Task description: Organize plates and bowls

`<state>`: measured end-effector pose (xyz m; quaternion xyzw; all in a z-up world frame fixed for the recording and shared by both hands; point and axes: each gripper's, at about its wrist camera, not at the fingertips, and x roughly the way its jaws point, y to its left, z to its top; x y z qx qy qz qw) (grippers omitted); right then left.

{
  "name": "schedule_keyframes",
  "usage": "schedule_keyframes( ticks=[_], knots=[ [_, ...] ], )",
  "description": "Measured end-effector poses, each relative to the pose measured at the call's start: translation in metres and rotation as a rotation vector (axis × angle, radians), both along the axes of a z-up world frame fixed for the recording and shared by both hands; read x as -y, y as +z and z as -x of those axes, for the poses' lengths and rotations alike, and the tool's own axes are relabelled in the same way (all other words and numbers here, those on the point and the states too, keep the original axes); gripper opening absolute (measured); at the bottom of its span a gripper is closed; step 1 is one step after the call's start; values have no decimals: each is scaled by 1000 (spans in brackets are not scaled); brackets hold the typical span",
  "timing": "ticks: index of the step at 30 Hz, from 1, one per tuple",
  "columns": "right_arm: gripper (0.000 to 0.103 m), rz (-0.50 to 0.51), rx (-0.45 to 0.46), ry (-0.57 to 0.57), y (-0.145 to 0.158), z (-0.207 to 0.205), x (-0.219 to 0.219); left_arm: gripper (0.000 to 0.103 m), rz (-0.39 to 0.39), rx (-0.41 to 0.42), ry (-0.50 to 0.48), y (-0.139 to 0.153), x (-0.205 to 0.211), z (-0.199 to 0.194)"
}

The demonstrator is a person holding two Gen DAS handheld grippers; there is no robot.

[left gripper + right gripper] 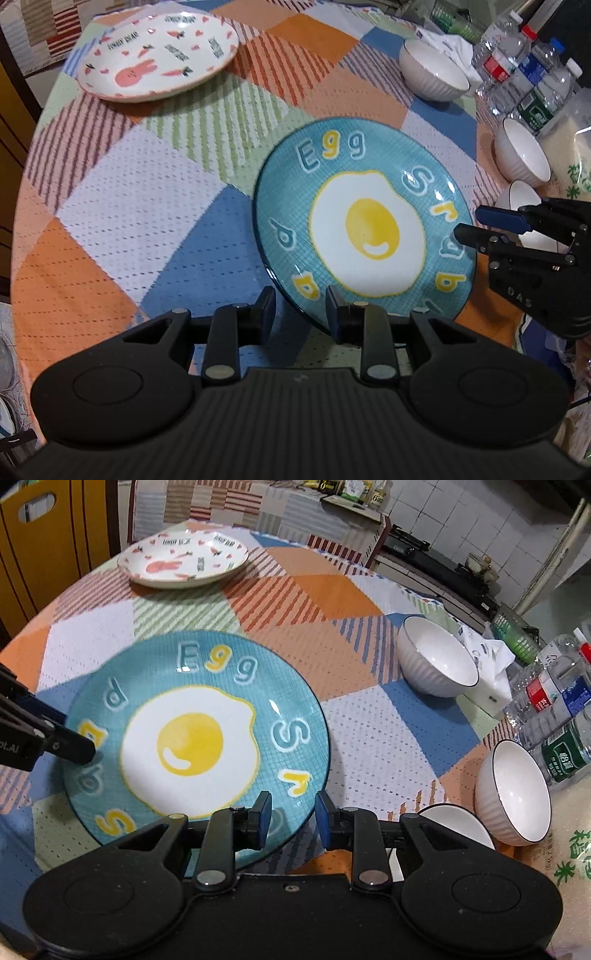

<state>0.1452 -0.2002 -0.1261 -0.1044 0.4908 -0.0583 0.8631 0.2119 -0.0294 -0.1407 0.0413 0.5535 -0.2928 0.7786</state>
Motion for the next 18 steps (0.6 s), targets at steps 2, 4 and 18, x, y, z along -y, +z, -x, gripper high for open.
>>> schedule_keyframes(
  ticks=[2, 4, 18],
  knots=[
    [30, -42, 16, -12, 7, 0, 4, 27, 4, 10, 12, 7, -6, -2],
    [30, -100, 35, -13, 15, -1, 7, 27, 8, 26, 19, 17, -12, -4],
    [42, -431, 102, 181, 101, -52, 5, 49, -67, 204, 24, 86, -54, -47]
  ],
)
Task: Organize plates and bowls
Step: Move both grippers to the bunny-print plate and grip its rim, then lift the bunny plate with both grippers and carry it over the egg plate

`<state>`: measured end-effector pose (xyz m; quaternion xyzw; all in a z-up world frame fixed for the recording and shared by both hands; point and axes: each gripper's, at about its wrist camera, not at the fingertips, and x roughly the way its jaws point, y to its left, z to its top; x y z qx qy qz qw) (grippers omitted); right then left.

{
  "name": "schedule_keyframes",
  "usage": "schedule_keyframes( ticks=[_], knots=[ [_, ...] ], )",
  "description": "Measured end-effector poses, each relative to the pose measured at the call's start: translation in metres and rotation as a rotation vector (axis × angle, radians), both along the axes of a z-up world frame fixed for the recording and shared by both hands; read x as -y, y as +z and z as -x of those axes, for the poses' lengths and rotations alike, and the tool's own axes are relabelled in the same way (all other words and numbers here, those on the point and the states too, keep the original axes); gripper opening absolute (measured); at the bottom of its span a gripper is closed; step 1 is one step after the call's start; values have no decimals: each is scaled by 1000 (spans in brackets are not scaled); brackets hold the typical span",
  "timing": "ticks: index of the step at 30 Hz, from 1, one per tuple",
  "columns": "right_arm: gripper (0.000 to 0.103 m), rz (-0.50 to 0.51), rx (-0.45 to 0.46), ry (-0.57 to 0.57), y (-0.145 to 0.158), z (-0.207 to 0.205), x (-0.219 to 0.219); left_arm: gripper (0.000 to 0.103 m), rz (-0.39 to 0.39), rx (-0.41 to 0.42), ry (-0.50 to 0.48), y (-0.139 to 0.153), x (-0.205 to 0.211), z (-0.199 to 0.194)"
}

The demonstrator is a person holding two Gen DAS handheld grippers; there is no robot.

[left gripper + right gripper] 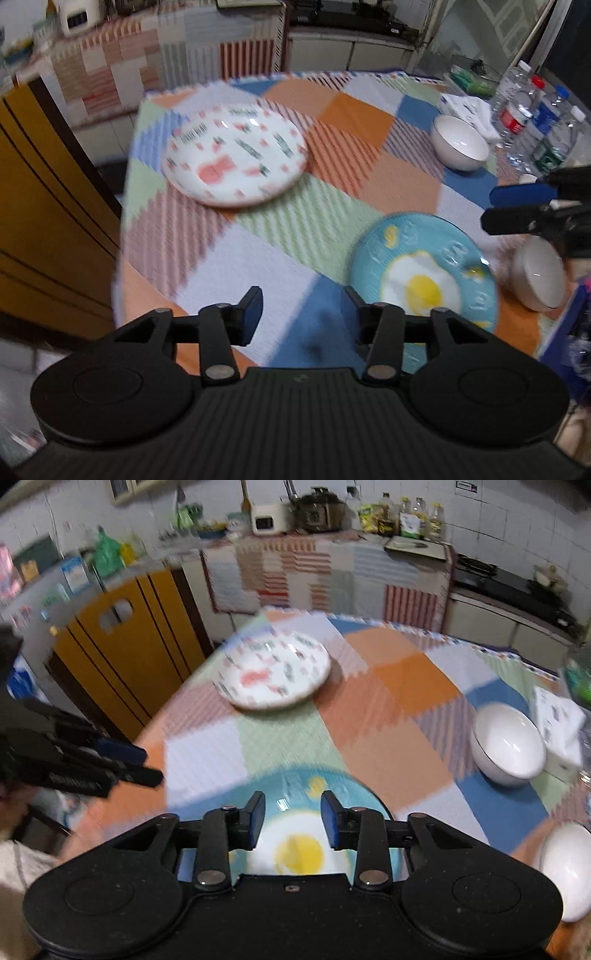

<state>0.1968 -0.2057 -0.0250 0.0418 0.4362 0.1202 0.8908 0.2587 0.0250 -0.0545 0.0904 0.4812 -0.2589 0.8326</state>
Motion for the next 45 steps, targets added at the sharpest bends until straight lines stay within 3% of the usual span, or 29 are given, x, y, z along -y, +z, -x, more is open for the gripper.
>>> schedule_keyframes(
  ticks=[2, 6, 11, 15, 18, 24, 25, 28, 30, 32, 37, 40, 45],
  knots=[
    [54, -116, -20, 1, 2, -17, 5, 53, -21, 24, 17, 2, -7, -13],
    [55, -309, -76, -35, -18, -46, 8, 59, -1, 11, 59, -8, -25, -44],
    [55, -259, -38, -17, -44, -79, -9, 69, -14, 15, 104, -21, -38, -79],
    [55, -242, -35, 5, -62, -113, -15, 80, -26, 70, 112, -19, -41, -94],
    [55, -266, -39, -39, -80, -134, -13, 80, -24, 56, 95, -22, -40, -110],
    [55, -266, -73, -119, -114, -170, -2, 80, 62, -6, 130, -42, -42, -145],
    [55, -275, -89, -133, -119, -175, 1, 80, 56, -13, 130, -48, -40, -151],
    [39, -319, -170, -176, -134, -192, 7, 80, -40, 22, 127, -63, -32, -167],
    [38, -385, -196, -195, -140, -200, 11, 80, -55, 55, 121, -71, -32, -178],
    [39, -371, -169, -235, -139, -203, 11, 80, -54, 39, 129, -81, -33, -194],
    [39, -350, -150, -284, -146, -218, 12, 75, -59, 44, 97, -103, -32, -215],
    [38, -363, -116, -283, -152, -223, 16, 64, -14, 38, 100, -112, -35, -222],
    [15, -337, -79, -262, -159, -227, 15, 36, 98, -35, 130, -125, -44, -233]
  ],
)
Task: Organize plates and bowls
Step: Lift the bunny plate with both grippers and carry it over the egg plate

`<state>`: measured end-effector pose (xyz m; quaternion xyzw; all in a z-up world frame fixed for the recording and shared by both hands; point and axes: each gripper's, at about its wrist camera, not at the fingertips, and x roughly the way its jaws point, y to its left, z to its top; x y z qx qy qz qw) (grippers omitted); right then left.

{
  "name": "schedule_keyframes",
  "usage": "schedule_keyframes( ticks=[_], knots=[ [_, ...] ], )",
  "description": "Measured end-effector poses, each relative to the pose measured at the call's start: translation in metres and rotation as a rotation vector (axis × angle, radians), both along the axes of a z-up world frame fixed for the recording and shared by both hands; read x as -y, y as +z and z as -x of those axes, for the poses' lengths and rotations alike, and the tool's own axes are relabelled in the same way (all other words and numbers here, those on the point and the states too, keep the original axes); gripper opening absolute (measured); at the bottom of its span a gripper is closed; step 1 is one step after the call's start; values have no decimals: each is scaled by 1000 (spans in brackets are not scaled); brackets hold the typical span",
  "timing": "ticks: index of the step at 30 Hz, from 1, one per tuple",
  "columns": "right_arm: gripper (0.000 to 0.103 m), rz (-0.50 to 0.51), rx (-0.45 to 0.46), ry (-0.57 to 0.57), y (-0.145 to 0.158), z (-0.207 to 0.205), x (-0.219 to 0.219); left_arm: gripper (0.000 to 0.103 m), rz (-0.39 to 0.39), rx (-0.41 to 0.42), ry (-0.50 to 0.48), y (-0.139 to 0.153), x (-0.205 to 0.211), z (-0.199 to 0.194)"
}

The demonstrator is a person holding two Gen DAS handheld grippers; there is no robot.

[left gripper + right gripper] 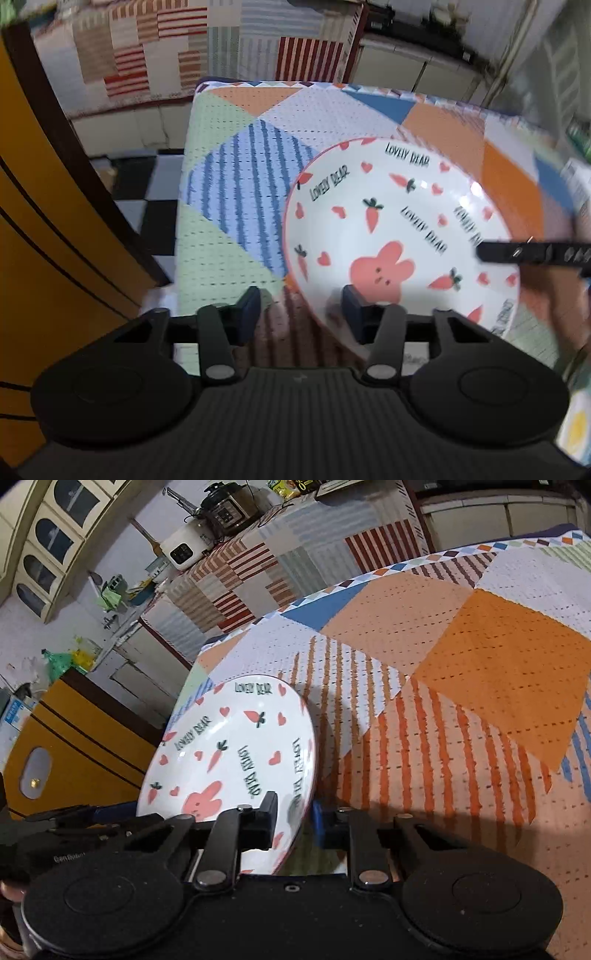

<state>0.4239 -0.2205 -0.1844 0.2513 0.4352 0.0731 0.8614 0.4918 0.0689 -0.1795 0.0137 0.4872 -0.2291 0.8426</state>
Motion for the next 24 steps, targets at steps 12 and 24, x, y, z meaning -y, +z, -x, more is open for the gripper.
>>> schedule_keyframes(
  ticks=[12, 24],
  knots=[
    [16, 42, 6, 56, 0, -7, -4, 25, 3, 52, -6, -3, 13, 14],
    [19, 41, 18, 185, 13, 24, -2, 26, -73, 105, -84, 32, 14, 58]
  ],
)
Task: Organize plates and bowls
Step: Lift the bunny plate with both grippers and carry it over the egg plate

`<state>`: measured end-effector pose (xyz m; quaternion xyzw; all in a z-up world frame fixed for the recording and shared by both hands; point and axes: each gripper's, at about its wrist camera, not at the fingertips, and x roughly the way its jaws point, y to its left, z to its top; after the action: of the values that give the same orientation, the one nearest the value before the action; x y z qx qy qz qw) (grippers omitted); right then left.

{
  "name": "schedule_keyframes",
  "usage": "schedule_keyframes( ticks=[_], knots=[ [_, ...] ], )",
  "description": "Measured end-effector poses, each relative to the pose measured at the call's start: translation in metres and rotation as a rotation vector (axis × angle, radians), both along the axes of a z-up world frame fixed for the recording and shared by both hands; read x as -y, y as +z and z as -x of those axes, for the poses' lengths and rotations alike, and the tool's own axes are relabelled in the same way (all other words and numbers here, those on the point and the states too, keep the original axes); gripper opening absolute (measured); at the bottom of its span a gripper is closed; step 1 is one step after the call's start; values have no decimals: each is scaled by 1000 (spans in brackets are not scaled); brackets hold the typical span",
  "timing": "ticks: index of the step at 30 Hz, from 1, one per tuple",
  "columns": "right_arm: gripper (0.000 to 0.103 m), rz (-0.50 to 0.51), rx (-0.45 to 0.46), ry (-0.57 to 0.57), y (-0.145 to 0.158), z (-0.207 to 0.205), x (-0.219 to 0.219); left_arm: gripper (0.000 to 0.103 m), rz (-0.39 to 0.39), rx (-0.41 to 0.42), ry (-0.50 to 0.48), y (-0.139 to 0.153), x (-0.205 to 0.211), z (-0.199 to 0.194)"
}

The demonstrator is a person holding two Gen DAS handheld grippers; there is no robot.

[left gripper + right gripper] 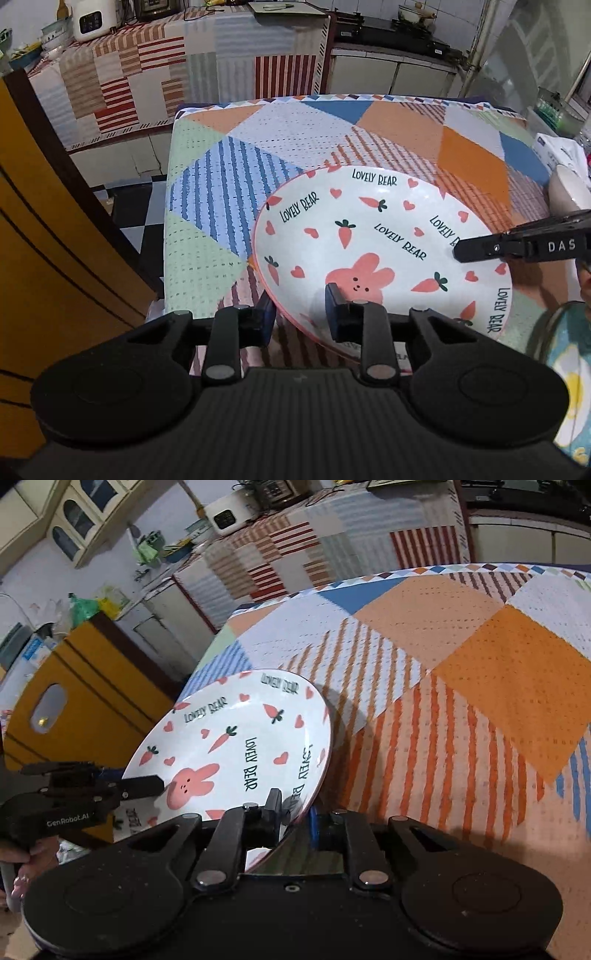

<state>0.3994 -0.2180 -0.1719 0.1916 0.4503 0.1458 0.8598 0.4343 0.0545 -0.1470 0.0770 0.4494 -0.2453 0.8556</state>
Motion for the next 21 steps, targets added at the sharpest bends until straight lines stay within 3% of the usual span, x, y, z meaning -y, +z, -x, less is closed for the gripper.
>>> schedule_keyframes(
  ticks=[10, 21],
  knots=[
    [19, 12, 111, 13, 50, 60, 13, 26, 39, 11, -37, 56, 8, 56],
    [19, 52, 176, -2, 97, 141, 31, 26, 70, 13, -80, 95, 29, 127]
  ],
)
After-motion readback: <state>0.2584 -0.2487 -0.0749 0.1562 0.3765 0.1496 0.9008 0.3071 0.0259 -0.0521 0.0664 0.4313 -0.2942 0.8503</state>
